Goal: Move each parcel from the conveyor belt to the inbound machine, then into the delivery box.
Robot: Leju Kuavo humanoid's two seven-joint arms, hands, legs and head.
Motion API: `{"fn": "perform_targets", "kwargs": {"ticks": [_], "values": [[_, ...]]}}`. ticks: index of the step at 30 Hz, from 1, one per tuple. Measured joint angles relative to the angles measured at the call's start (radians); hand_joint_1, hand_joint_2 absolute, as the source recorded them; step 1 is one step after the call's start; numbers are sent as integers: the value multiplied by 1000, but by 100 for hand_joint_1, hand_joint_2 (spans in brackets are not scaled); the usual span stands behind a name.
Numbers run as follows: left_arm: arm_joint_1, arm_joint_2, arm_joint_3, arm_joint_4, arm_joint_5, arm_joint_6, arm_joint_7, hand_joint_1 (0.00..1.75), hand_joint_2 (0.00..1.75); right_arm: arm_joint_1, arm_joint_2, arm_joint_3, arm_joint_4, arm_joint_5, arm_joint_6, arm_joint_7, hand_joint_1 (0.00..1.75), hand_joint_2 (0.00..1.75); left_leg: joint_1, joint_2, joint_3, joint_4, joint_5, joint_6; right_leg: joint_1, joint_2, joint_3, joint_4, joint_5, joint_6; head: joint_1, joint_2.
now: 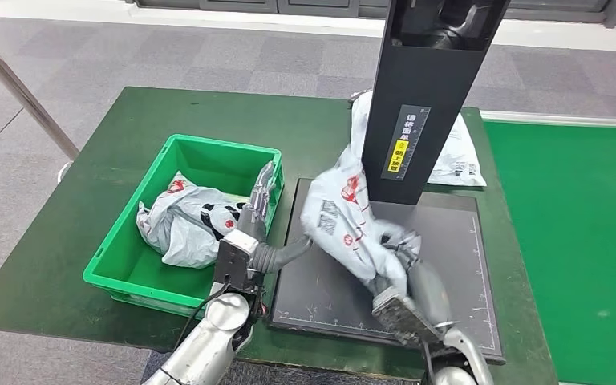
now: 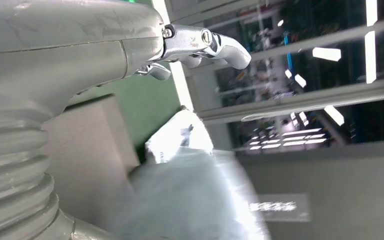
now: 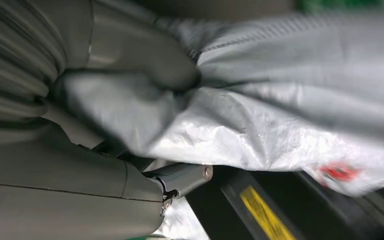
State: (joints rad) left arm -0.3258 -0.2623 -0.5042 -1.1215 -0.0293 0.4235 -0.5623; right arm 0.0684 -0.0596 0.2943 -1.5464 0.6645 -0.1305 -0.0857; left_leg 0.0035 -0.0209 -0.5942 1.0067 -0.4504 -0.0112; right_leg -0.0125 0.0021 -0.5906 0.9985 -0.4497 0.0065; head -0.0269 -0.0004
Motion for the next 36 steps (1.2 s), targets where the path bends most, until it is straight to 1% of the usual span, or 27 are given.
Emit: {"fn": "perform_targets", "kwargs": {"ticks": [3, 6, 15, 18, 21, 23, 25, 27, 29, 30, 32, 34, 36], "values": [[13, 1, 1, -44, 14, 10, 13, 0, 175, 16, -24, 31, 21, 93, -1, 94, 0, 175, 0, 0, 0, 0, 0, 1, 0, 0, 0, 0, 0, 0, 0, 0], [16, 3, 5, -67, 30, 6, 21, 0, 175, 22, -40, 51, 42, 133, -10, 134, 0, 175, 0, 0, 0, 0, -1, 1, -1, 0, 0, -1, 0, 1, 0, 0], [17, 3, 21, -71, 49, -14, 23, 0, 175, -1, -49, 59, 88, 107, -40, 107, 0, 175, 0, 1, 1, 0, 0, 0, -1, 1, 0, 0, 0, 0, 0, 0], [17, 4, 28, -71, 53, -13, 17, 0, 175, -10, -49, 59, 100, 74, -60, 67, 0, 175, 0, 1, 1, 0, 0, 0, 0, 1, 0, 0, 0, 0, 0, 0], [16, 5, 39, -71, 47, -4, 4, 0, 175, -20, -45, 54, 103, -10, -108, -30, 0, 175, 0, 1, 1, 0, 0, 0, 0, 1, 0, 0, 0, 0, 0, 0], [12, 5, 42, -64, 24, 6, 2, 0, 175, -28, -40, 44, 99, -120, -122, -114, 0, 175, 0, 1, 1, 0, 0, 0, -1, 1, 0, 0, 0, 0, 0, 0], [1, 5, 41, -39, -12, 8, 15, 0, 175, -35, -33, 27, 89, -254, -105, -190, 0, 175, 0, 1, 1, 0, 0, 0, -1, 1, 0, 0, 0, 0, 0, 0], [-12, 5, 40, 0, -37, 8, 23, 0, 175, -40, -27, 8, 78, -333, -87, -231, 0, 175, 0, 1, 1, 0, 0, 0, -1, 1, 0, 0, 0, 0, 0, 0], [-23, 5, 39, 34, -48, 5, 27, 0, 175, -40, -23, -4, 72, -364, -75, -246, 0, 175, 0, 2, 1, 0, 0, 0, -1, 2, 0, 0, 0, 0, 0, 0], [-30, 4, 38, 49, -57, -3, 38, 0, 175, -40, -22, -9, 71, -388, -63, -257, 0, 175, 0, 2, 1, 0, 0, 0, -1, 2, 0, 0, 0, 1, 0, 0], [-53, 3, 23, 104, -107, -44, 91, 0, 175, -42, -17, -27, 70, -498, -7, -299, 0, 175, -1, 1, 1, 0, 0, 0, -1, 1, 0, 0, 0, 1, 0, 0], [-81, -3, -8, 190, -187, -85, 145, 0, 175, -53, -8, -54, 72, -637, 69, -343, 0, 175, -1, 1, 1, 0, 0, 0, -1, 1, 1, 0, 0, 1, 0, 0], [-106, -14, -47, 289, -277, -102, 184, 0, 175, -75, 2, -83, 80, -734, 129, -356, 0, 175, -1, 3, 1, 0, 0, 0, -1, 3, 0, 0, 1, 1, 0, 0]]}}
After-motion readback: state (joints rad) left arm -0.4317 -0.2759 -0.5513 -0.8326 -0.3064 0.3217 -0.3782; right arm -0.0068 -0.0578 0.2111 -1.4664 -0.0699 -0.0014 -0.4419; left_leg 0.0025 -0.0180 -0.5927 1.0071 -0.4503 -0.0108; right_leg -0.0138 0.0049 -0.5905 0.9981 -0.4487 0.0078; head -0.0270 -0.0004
